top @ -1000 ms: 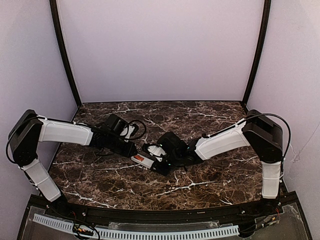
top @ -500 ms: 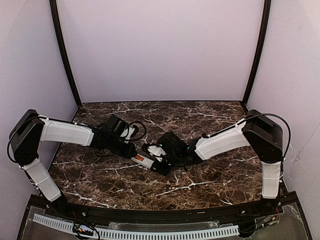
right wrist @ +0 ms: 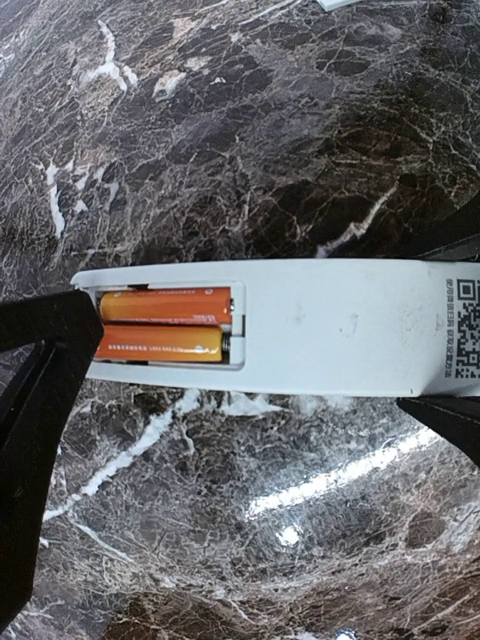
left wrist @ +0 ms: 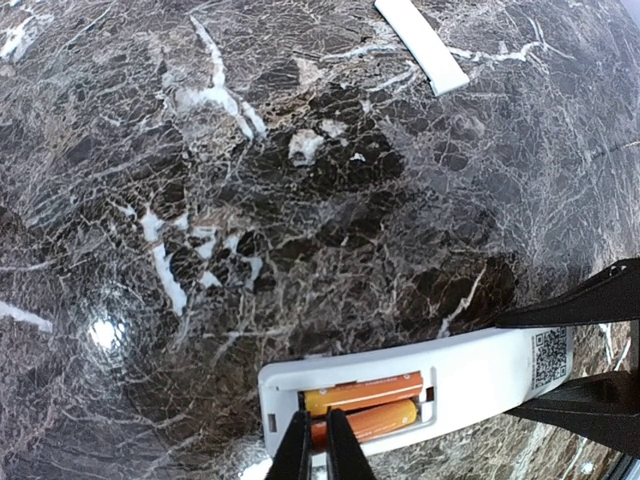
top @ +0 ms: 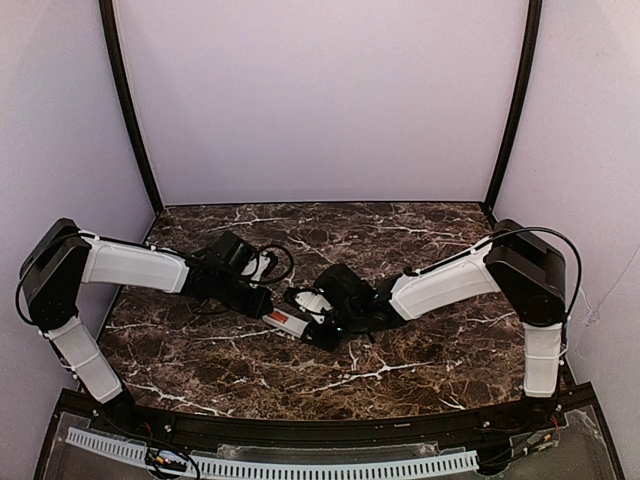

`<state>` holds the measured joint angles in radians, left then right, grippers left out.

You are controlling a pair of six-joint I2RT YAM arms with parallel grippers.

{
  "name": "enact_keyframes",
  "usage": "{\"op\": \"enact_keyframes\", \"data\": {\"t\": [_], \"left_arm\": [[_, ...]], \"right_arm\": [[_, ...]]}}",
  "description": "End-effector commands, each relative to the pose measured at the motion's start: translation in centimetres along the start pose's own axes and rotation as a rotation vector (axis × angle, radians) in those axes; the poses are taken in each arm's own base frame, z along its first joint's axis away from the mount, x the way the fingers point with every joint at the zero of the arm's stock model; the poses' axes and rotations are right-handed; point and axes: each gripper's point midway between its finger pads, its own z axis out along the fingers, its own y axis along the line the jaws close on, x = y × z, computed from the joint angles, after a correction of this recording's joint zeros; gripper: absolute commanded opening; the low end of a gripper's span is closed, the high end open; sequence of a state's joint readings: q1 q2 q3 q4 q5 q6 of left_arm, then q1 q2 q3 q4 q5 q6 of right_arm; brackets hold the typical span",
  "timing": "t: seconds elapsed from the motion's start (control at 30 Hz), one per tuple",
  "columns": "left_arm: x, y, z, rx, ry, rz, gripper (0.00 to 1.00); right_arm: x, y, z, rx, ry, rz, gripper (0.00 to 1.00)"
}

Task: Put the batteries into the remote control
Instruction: Load the battery into the battery compartment.

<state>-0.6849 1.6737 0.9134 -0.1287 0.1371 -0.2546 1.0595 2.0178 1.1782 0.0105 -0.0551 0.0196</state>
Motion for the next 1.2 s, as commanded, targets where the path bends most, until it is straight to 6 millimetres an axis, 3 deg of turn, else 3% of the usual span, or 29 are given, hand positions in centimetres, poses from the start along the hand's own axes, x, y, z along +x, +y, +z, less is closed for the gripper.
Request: {"op": "enact_keyframes", "data": {"t": [0.0,0.5,0.6,0.9,0.97,1.1,1.17], "left_arm": [[3.4,-0.4,0.7,0.016,0.098,0.004,0.07],[6.0,-1.2,2.0,0.007,0.174,0.056,0.06],[6.7,-0.3,1.8,-0.066,0.205,0.097,0.08],[5.3,0.7,0.5,-0.108,0.149,0.059,0.16],[4.1,0.8,-0.1,-0.089,0.103,0.029,0.22],[1.4,1.0,-1.9,-0.067,0.011,-0.003,0.37],[0.5,1.2,-2.5,-0.061,-0.014,-0.014,0.42]], "right_arm": [[2.6,0.4,0.9,-0.005,0.088,0.015,0.02],[2.0,0.5,1.1,-0.009,0.079,0.019,0.01],[2.1,0.4,1.0,-0.007,0.079,0.018,0.01],[2.7,0.0,0.4,0.01,0.079,-0.009,0.04],[3.0,-0.3,0.1,0.027,0.082,-0.013,0.15],[3.3,-1.5,-0.9,0.082,0.085,-0.045,0.52],[3.3,-2.2,-1.4,0.101,0.081,-0.045,0.61]]}}
